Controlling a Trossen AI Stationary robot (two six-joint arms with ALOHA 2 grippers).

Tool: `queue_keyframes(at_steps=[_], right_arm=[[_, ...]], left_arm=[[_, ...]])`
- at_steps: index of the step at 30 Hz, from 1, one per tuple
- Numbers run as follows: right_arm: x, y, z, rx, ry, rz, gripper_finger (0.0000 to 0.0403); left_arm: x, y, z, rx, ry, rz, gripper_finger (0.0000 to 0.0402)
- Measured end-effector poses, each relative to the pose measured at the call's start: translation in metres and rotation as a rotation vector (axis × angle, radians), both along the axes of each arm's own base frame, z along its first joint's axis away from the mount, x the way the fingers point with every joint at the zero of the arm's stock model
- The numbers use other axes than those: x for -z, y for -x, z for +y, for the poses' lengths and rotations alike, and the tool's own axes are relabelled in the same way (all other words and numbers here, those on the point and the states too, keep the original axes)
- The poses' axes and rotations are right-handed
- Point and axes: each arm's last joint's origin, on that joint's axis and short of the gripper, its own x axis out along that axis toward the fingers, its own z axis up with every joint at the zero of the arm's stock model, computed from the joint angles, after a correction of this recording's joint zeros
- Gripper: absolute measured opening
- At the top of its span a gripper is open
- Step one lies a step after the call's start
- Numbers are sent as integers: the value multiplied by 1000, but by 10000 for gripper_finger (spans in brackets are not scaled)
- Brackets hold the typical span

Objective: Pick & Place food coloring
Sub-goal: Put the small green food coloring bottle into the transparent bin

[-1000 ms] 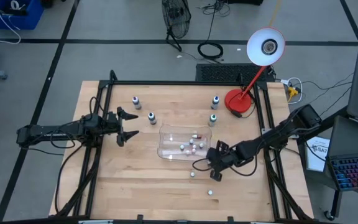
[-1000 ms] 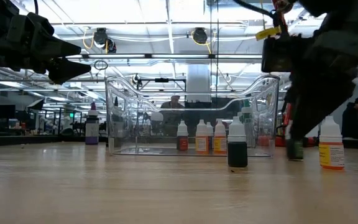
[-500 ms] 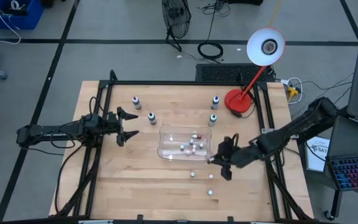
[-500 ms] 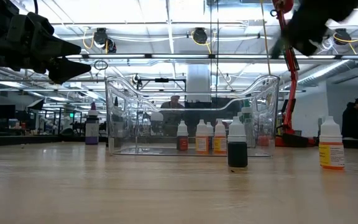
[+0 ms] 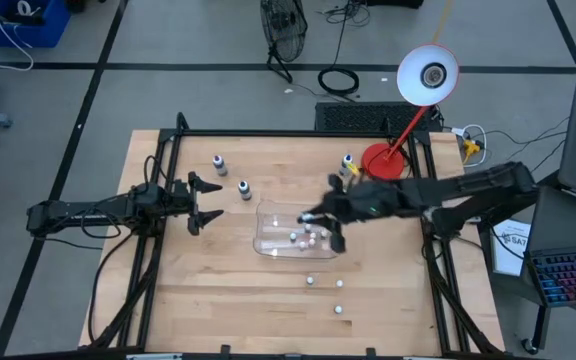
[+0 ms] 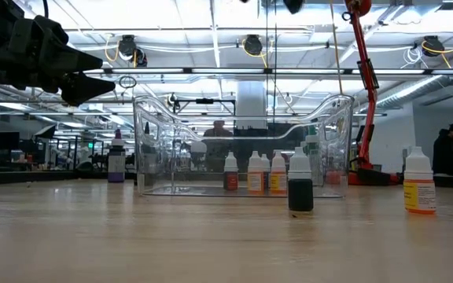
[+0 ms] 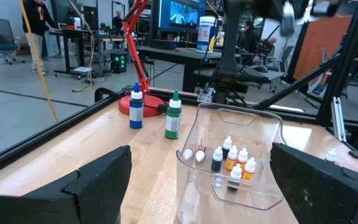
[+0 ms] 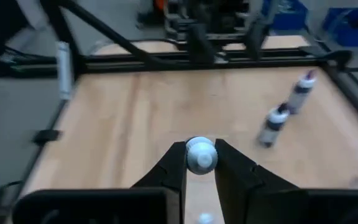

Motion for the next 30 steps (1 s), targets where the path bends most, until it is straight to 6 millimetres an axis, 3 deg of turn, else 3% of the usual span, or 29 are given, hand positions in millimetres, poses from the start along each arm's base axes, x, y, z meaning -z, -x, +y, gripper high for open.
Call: queue_keyframes(at_steps=[4, 8, 10, 14, 21, 30], right_arm=[[-17, -38, -12, -2, 49, 79, 44], [-13, -76, -21, -51, 48, 141, 44], [0, -90, -27, -55, 50, 202, 44], [46, -113, -40, -24, 48, 358, 44], [117, -127, -52, -8, 47, 554, 44], [150, -120, -64, 42, 15, 647, 44]], left_arm=[[0, 0, 0, 0, 0, 0, 379], [0, 0, 0, 0, 0, 0, 379], [0, 0, 0, 0, 0, 0, 379], [0, 0, 0, 0, 0, 0, 379], [0, 0, 0, 0, 0, 0, 379], [0, 0, 0, 0, 0, 0, 379]])
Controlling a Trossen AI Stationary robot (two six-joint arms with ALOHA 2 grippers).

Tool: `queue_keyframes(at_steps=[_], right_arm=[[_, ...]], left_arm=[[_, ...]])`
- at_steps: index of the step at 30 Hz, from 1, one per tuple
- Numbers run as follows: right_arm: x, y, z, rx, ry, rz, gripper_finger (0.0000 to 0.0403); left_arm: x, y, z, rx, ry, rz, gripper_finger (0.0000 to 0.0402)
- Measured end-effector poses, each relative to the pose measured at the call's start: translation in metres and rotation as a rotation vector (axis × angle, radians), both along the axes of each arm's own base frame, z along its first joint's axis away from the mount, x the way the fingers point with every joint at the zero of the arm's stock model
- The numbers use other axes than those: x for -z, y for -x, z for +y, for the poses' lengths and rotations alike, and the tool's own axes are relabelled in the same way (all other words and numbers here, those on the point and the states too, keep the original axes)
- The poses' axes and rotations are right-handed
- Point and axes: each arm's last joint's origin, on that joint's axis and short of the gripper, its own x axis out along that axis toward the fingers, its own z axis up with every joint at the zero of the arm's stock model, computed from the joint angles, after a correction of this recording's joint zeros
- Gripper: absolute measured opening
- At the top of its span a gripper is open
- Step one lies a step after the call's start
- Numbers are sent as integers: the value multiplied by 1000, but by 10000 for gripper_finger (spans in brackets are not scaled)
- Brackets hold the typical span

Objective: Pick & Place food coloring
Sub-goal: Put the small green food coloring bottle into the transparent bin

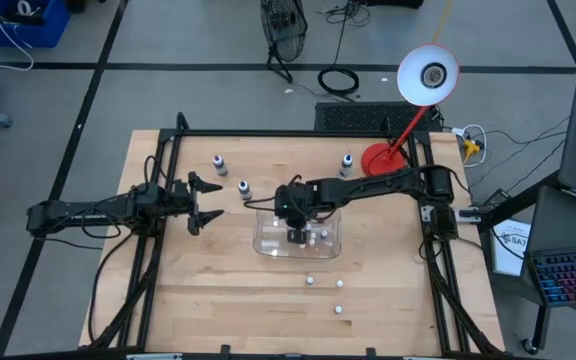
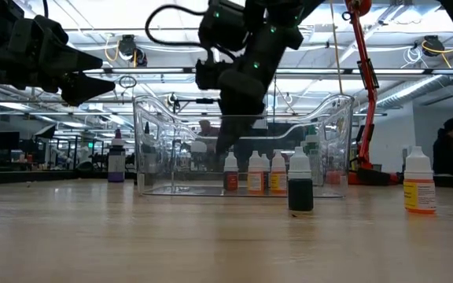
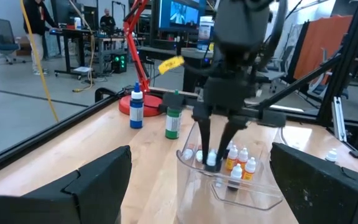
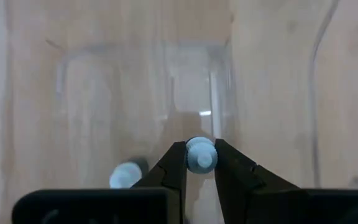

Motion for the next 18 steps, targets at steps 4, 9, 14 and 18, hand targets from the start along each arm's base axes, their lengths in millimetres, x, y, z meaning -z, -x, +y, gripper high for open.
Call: queue_keyframes(at_steps=[4, 9, 14, 18], right_arm=[[10, 6, -3, 28, -11, 30, 44], [17, 10, -2, 40, -20, 55, 44], [19, 12, -2, 51, -25, 79, 44], [19, 12, -2, 67, -32, 75, 46]], left_arm=[[0, 0, 0, 0, 0, 0, 379], [0, 0, 0, 0, 0, 0, 379], [0, 0, 0, 0, 0, 0, 379], [0, 0, 0, 0, 0, 0, 379]])
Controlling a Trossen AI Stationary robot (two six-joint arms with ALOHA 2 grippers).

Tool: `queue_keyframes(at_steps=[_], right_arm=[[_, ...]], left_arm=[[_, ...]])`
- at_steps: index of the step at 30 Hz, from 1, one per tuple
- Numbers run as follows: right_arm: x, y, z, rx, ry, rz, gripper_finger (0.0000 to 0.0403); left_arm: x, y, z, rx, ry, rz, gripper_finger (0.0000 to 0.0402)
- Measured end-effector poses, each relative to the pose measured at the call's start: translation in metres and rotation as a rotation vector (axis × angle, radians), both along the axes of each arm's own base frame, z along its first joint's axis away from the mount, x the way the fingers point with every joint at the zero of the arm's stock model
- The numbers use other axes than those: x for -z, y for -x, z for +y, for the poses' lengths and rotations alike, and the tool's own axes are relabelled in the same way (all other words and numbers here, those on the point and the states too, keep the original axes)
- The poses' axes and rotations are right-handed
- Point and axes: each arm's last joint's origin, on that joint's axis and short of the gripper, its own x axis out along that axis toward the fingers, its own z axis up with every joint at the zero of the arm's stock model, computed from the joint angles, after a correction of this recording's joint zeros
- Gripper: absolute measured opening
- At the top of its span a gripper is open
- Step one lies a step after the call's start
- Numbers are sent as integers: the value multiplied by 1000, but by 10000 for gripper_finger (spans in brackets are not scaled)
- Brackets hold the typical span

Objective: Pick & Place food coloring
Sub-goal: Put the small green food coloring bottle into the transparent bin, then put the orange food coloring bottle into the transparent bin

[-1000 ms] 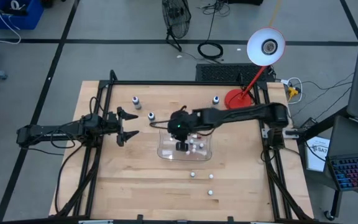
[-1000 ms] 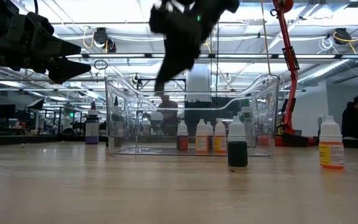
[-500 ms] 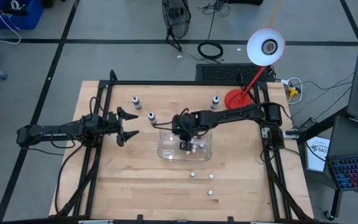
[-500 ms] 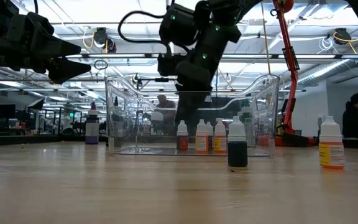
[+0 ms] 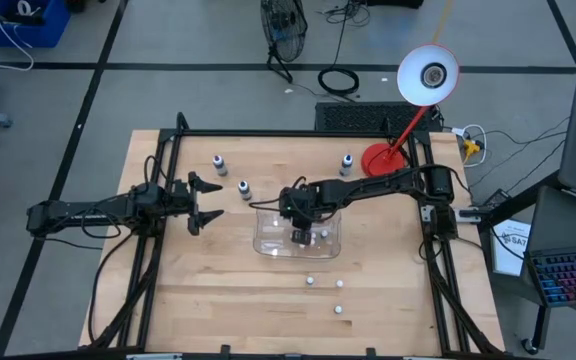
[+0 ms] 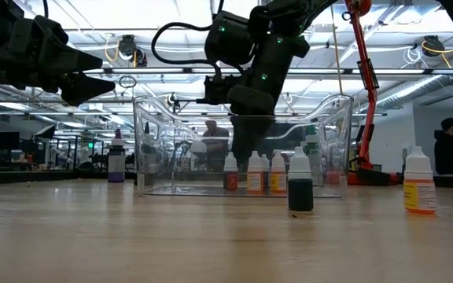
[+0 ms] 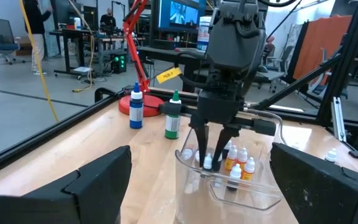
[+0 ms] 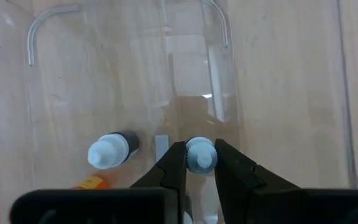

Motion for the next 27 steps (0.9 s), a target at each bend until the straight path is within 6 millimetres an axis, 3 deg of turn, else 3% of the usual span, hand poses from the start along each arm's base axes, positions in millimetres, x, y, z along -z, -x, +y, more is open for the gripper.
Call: queue_keyframes(at_steps=[6, 10, 15, 20, 23, 27], right_arm=[[-2, 0, 0, 27, -9, -9, 141], [-6, 0, 0, 57, -22, -33, 175], [-23, 3, 0, 63, -24, -79, 179], [-61, 16, 8, 78, -43, -160, 166], [-87, 33, 27, 81, -110, -174, 162], [-109, 59, 68, 121, -215, -118, 159]], left_arm=[[0, 0, 0, 0, 0, 0, 379], [0, 0, 0, 0, 0, 0, 379], [0, 0, 0, 0, 0, 0, 379], [0, 0, 0, 0, 0, 1, 379], [0, 0, 0, 0, 0, 0, 379], [0, 0, 0, 0, 0, 0, 379]])
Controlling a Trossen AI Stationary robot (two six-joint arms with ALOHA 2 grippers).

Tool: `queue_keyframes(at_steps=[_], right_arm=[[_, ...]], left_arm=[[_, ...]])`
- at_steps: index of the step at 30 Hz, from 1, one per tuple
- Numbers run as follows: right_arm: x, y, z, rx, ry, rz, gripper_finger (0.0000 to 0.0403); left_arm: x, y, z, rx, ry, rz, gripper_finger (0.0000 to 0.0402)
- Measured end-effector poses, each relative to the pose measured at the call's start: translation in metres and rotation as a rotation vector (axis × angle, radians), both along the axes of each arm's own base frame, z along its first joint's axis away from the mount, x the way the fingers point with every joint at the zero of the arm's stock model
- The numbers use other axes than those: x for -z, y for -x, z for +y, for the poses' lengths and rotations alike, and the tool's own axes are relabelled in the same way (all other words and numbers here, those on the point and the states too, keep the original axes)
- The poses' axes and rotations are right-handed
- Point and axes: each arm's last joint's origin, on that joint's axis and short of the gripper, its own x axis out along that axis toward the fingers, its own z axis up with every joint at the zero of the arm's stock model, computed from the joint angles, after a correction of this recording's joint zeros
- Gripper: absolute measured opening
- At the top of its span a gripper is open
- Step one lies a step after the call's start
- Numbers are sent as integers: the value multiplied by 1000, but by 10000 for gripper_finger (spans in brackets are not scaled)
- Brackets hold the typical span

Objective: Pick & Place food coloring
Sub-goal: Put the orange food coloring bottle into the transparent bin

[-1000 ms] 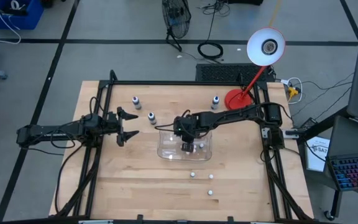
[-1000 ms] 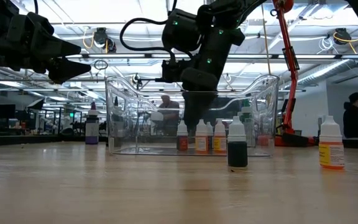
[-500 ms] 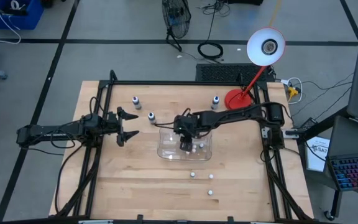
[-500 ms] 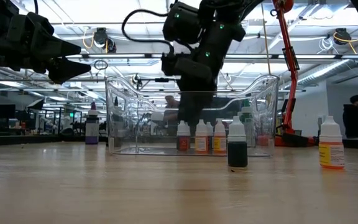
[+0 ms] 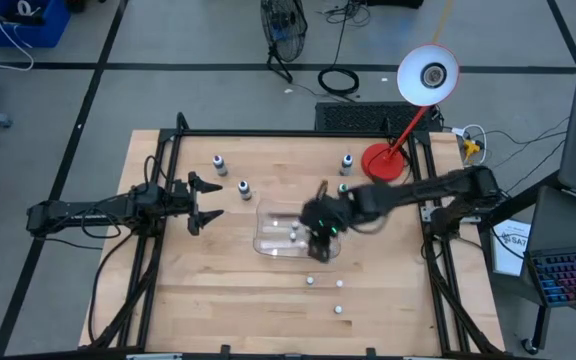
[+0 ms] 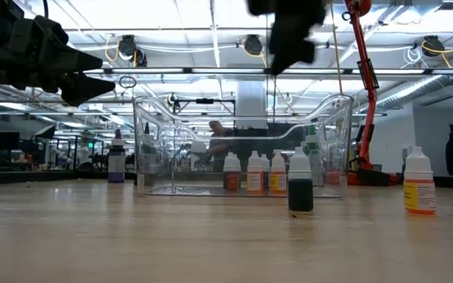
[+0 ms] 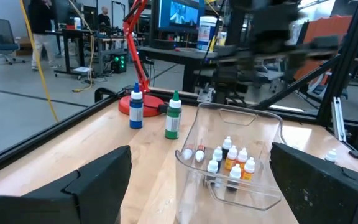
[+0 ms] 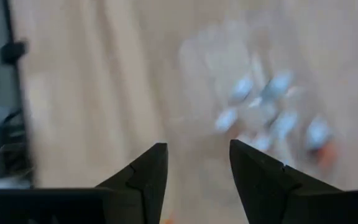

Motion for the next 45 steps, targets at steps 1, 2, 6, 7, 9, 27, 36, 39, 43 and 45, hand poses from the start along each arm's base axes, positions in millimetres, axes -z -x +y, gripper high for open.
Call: queue_keyframes(at_steps=[1, 2, 6, 7, 9, 27, 36, 39, 43, 45], right_arm=[[-2, 7, 12, 8, -21, 27, 159], [-3, 13, 24, 20, -40, 55, 159], [0, 37, 71, 79, -42, 155, 159], [1, 42, 81, 99, -34, 172, 159], [5, 49, 98, 140, -25, 194, 159], [52, 53, 147, 1, 269, 205, 159], [83, 57, 145, 35, 305, 291, 159], [99, 64, 142, 30, 279, 355, 159], [114, 67, 139, 25, 248, 352, 159], [117, 66, 139, 25, 238, 344, 159]], left_arm=[[0, 0, 0, 0, 0, 0, 379], [0, 0, 0, 0, 0, 0, 379], [0, 0, 0, 0, 0, -1, 379], [0, 0, 0, 0, 0, 0, 379], [0, 0, 0, 0, 0, 0, 379], [0, 0, 0, 0, 0, 0, 379], [0, 0, 0, 0, 0, 0, 379], [0, 0, 0, 0, 0, 0, 379], [0, 0, 0, 0, 0, 0, 379], [0, 0, 0, 0, 0, 0, 379]])
